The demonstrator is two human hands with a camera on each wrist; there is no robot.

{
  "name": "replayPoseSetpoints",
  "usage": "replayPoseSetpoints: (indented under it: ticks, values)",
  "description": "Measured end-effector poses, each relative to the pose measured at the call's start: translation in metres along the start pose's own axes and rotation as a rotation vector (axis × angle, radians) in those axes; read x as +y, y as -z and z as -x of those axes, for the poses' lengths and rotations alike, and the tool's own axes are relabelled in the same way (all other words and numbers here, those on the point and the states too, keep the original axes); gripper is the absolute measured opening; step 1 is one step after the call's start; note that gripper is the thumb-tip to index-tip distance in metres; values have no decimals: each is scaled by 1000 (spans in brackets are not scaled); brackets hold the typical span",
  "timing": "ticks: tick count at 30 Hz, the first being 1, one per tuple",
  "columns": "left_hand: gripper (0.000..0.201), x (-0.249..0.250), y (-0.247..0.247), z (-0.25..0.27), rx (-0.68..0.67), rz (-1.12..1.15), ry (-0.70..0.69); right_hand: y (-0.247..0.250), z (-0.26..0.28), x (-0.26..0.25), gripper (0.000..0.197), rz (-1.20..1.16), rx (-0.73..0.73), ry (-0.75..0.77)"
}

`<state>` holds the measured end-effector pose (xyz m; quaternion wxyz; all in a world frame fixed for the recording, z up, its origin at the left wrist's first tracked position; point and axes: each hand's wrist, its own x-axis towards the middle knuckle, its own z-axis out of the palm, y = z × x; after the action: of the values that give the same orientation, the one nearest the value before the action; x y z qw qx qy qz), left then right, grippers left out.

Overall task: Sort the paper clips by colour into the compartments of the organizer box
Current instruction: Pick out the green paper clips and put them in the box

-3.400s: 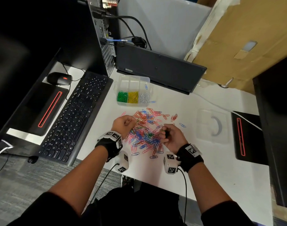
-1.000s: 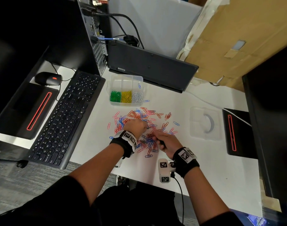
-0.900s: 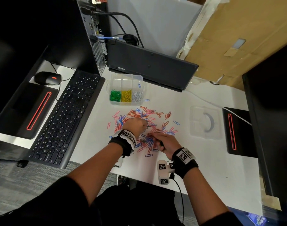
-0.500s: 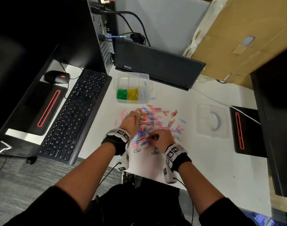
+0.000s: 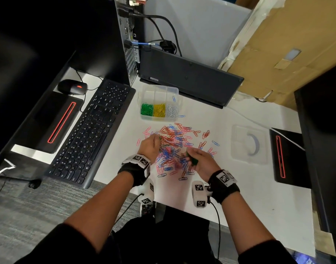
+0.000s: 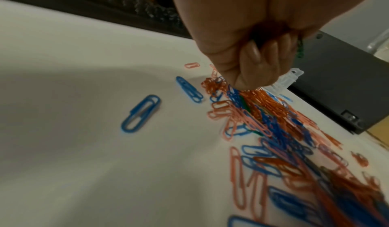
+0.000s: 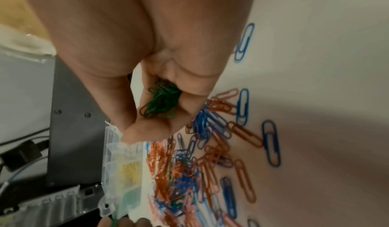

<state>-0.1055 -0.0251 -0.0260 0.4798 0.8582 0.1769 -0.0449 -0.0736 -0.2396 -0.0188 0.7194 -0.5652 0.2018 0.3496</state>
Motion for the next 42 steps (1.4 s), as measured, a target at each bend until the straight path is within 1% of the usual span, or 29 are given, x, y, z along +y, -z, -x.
replayPoseSetpoints:
  ticks: [2,4,5,7,9,11,13,14,15,16,17,19,21,23,25,28,30,32,34,35,36,38,40,41,42]
  values:
    - [37,-6,-1,0,-30,92,18,-3,0,-2,27,-159,-31,-58]
    - [42,-11,0,4,-23,230,63,-10,-3,-6,25,-261,-49,-100]
    - [44,-14,2,5,-18,276,89,-16,-4,-9,21,-288,-54,-120]
    - [41,-20,7,8,-19,370,147,-26,-10,-14,21,-225,-39,-145]
    - [35,-27,14,10,-16,477,215,-37,-21,-17,22,10,-3,-140]
    - [34,-36,19,10,-3,530,278,-49,-34,-18,24,384,57,-57]
    - [35,-44,24,11,18,526,324,-62,-44,-19,25,780,84,143]
    - [36,-48,25,11,34,517,341,-69,-47,-20,20,927,67,248]
    - [35,-51,26,10,50,507,354,-76,-48,-22,15,1034,37,330]
    - [34,-55,26,10,63,500,363,-82,-50,-23,12,1126,13,377]
    - [31,-57,27,10,72,498,368,-86,-51,-23,13,1203,10,402]
    - [23,-56,29,10,82,521,369,-88,-51,-23,17,1292,53,427]
    - [22,-52,31,10,78,547,361,-88,-52,-21,16,1330,73,466]
    - [30,-48,33,8,71,555,361,-86,-52,-20,14,1342,44,481]
    - [38,-47,33,4,72,561,371,-84,-52,-20,12,1333,8,478]
    - [42,-43,33,-1,90,536,392,-76,-55,-23,14,1255,-12,437]
    - [40,-37,35,-3,101,566,428,-69,-54,-28,17,1156,16,379]
    - [34,-33,36,-5,105,617,492,-58,-53,-33,21,1095,56,335]
    - [30,-30,36,-7,107,642,552,-47,-51,-35,21,1085,113,304]
    - [30,-28,36,-7,104,638,559,-43,-50,-36,19,1114,150,288]
    - [30,-25,36,-6,93,609,545,-41,-48,-36,15,1158,186,282]
    - [29,-19,34,-2,43,436,437,-40,-46,-33,6,1207,219,322]
    - [18,-16,29,-1,3,197,293,-46,-44,-32,7,1219,163,417]
    - [11,-16,28,-1,-11,89,229,-50,-43,-32,7,1246,113,463]
    - [8,-16,26,-2,-28,-6,170,-55,-44,-31,7,1294,63,489]
